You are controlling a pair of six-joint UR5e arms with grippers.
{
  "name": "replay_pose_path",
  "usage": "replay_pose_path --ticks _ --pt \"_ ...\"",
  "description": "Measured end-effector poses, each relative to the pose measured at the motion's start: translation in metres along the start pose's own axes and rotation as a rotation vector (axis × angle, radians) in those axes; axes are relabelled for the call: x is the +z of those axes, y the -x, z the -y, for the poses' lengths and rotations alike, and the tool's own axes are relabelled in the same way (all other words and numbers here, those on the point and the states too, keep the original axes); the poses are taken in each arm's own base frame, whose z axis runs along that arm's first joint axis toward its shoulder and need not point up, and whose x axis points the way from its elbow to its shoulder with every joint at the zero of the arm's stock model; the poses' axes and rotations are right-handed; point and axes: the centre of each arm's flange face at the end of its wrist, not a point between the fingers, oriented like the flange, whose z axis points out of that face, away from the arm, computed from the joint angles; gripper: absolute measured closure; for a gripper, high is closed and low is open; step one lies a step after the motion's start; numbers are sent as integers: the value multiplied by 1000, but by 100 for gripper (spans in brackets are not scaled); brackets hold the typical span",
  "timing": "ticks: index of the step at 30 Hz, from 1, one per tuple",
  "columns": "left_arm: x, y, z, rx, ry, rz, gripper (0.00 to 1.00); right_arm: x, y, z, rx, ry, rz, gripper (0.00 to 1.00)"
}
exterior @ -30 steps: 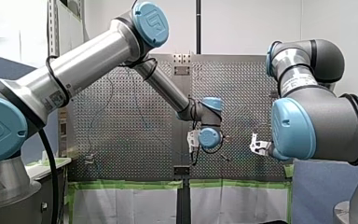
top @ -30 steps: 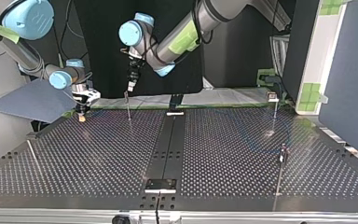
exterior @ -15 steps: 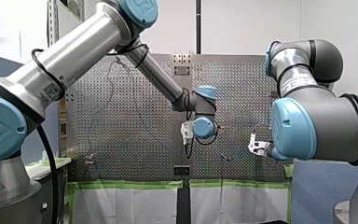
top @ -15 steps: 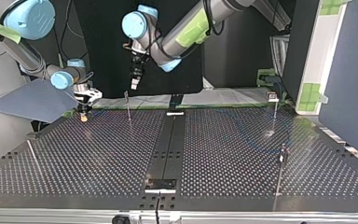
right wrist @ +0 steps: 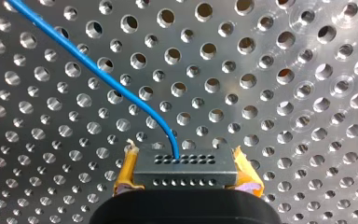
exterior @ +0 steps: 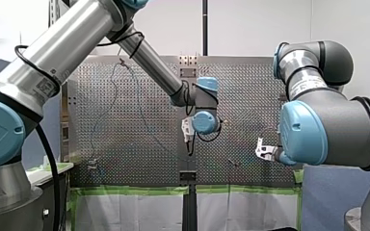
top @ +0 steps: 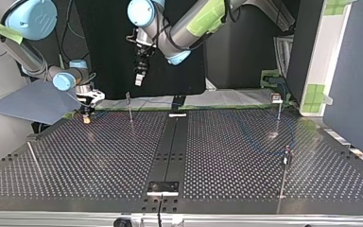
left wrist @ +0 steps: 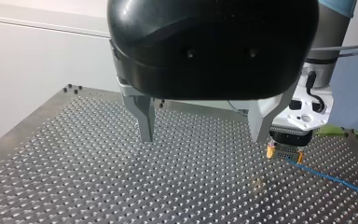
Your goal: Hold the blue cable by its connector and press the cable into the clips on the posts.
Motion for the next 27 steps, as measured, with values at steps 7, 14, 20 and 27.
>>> replay_pose_path --ticks 7,14,20,27 --pt "-20 17 -11 -10 11 5 0 0 0 2 -1 -3 1 100" --pt "-40 35 -19 -46 3 38 0 0 1 4 -2 -6 1 100" --pt "-53 48 -25 -75 1 63 0 0 1 7 -2 -9 1 100" --pt "-67 65 -37 -126 -1 113 0 1 1 8 -3 -10 1 100"
